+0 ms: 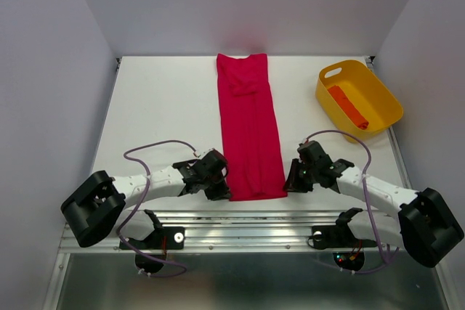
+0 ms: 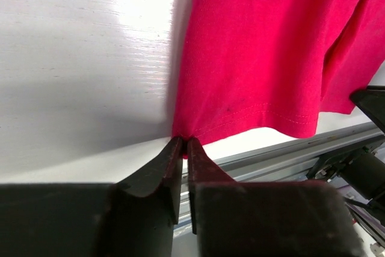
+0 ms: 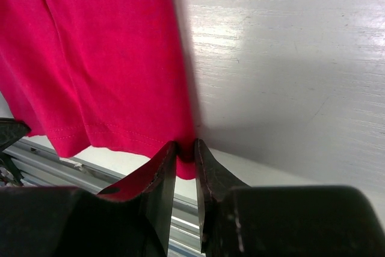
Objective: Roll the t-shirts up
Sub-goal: Roll the T-shirt to the center of the board.
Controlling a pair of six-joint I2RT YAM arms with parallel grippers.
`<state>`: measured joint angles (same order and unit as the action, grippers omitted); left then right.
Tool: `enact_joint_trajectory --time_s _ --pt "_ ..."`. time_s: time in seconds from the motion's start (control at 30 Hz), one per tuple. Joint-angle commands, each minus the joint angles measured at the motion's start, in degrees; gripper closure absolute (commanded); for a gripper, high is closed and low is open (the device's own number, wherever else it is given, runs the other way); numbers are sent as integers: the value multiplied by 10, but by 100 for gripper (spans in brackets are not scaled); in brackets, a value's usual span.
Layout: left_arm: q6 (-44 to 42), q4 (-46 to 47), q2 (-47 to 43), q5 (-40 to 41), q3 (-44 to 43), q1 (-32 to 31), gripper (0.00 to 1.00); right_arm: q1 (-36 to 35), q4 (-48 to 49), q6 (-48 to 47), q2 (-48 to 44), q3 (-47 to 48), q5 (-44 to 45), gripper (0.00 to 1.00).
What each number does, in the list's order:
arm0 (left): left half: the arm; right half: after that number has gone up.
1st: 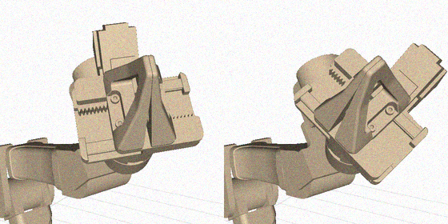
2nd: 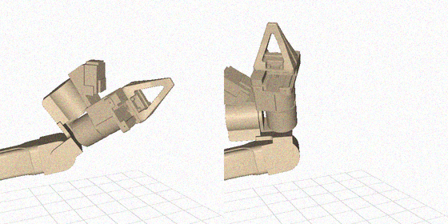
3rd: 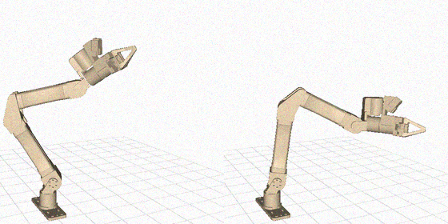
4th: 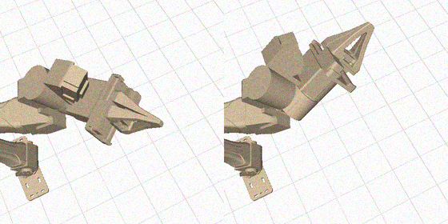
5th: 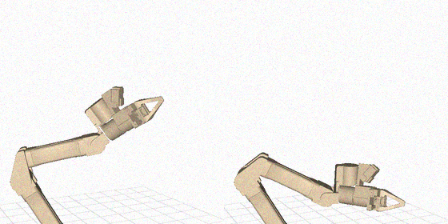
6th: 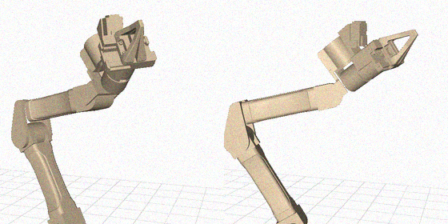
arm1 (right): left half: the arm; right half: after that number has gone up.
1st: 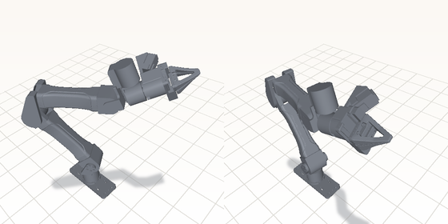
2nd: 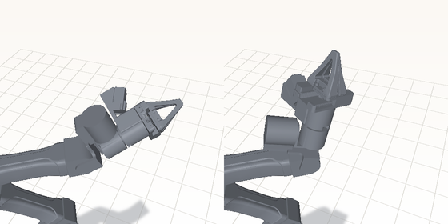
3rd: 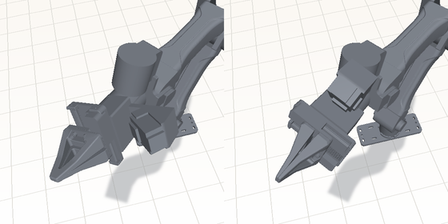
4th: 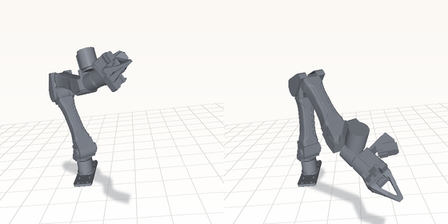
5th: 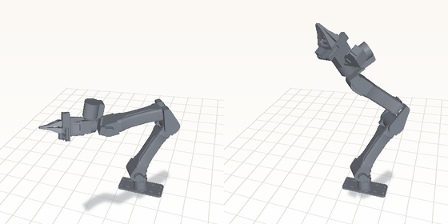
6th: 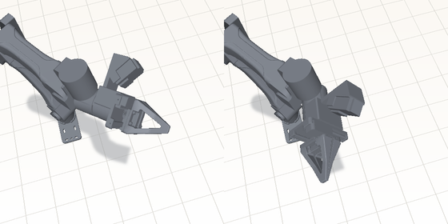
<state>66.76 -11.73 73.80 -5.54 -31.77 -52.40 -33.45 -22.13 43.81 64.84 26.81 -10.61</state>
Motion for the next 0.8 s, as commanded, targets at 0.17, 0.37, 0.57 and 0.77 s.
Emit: enact_joint_trajectory --time_s 0.17,0.37,0.57,0.77 --pt "5 5 -1 6 -3 -4 100 -10 -5 5 -23 -6 -17 76" --pt "7 -2 -10 12 -11 -4 100 -10 -20 0 -33 3 0 99" --pt "-1 -47 -19 35 -58 -4 100 -10 -61 -7 -44 58 67 99" --pt "-10 -72 -20 73 -107 1 100 -10 -83 -14 -38 117 139 99"
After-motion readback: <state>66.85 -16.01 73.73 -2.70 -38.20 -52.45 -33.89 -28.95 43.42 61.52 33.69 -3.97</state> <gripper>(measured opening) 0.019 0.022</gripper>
